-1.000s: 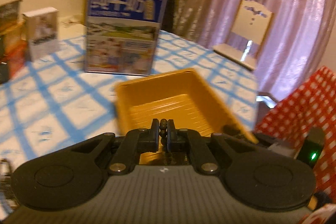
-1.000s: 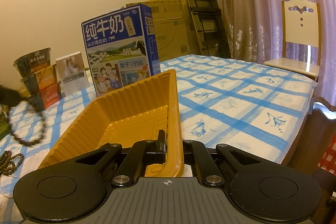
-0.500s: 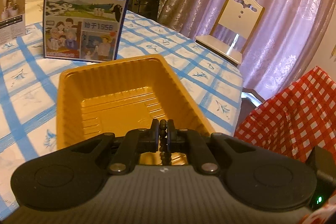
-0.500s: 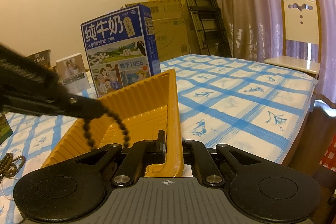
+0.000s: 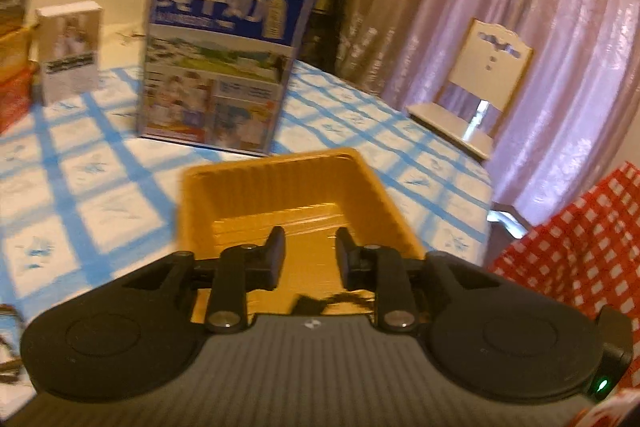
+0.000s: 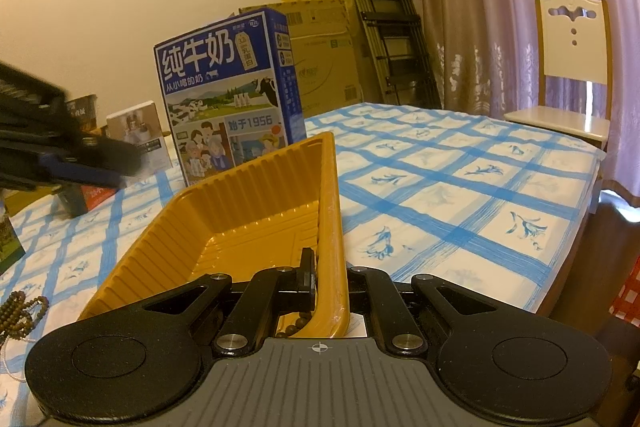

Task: Organize jewelry
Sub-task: 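Move the left tool back to the remaining dark bead bracelets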

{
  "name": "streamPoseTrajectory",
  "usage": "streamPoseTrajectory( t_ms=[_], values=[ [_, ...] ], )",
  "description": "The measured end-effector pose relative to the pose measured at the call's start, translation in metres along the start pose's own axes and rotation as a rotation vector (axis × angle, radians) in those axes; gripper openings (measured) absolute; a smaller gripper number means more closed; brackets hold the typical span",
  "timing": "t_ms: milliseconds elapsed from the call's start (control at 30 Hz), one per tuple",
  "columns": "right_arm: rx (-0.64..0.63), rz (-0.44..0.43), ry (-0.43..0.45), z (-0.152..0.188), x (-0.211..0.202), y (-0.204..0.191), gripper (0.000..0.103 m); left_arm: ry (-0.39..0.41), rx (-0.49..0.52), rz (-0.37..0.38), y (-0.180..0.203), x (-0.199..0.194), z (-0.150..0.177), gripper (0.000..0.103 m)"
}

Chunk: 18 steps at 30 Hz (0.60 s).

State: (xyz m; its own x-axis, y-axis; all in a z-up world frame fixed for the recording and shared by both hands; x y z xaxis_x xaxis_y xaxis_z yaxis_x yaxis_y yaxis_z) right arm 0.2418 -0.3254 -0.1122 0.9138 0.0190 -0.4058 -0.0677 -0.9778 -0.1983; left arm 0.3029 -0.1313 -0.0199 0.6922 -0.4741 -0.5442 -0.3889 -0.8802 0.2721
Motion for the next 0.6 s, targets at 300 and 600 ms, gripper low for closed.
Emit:
streamPoseTrajectory(
  t_ms=[300, 600],
  values=[
    [0.001, 0.000, -0.001, 0.000, 0.000, 0.000, 0.006, 0.004, 0.013, -0.206, -0.056, -0.044, 0.006, 0.036],
    [0.001, 0.001, -0.001, 0.000, 0.001, 0.001, 0.006, -0.053, 0.012, -0.378, -0.105, -0.088, 0.038, 0.039]
  ],
)
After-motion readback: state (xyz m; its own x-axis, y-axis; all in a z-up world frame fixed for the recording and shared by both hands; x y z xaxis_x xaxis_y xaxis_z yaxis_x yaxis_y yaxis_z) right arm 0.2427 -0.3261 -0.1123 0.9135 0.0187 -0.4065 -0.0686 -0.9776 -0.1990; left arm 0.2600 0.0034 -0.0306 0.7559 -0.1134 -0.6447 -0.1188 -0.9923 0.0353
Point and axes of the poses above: each gripper's, at about its wrist camera, not at the fingertips, and x roughly the way its jaws point, y to its right, z to its underside, the point moved 2 cm from there along x, roughly the way its jaws point, and after that the axes turned 2 degrees about z, right-handed, at the moved point
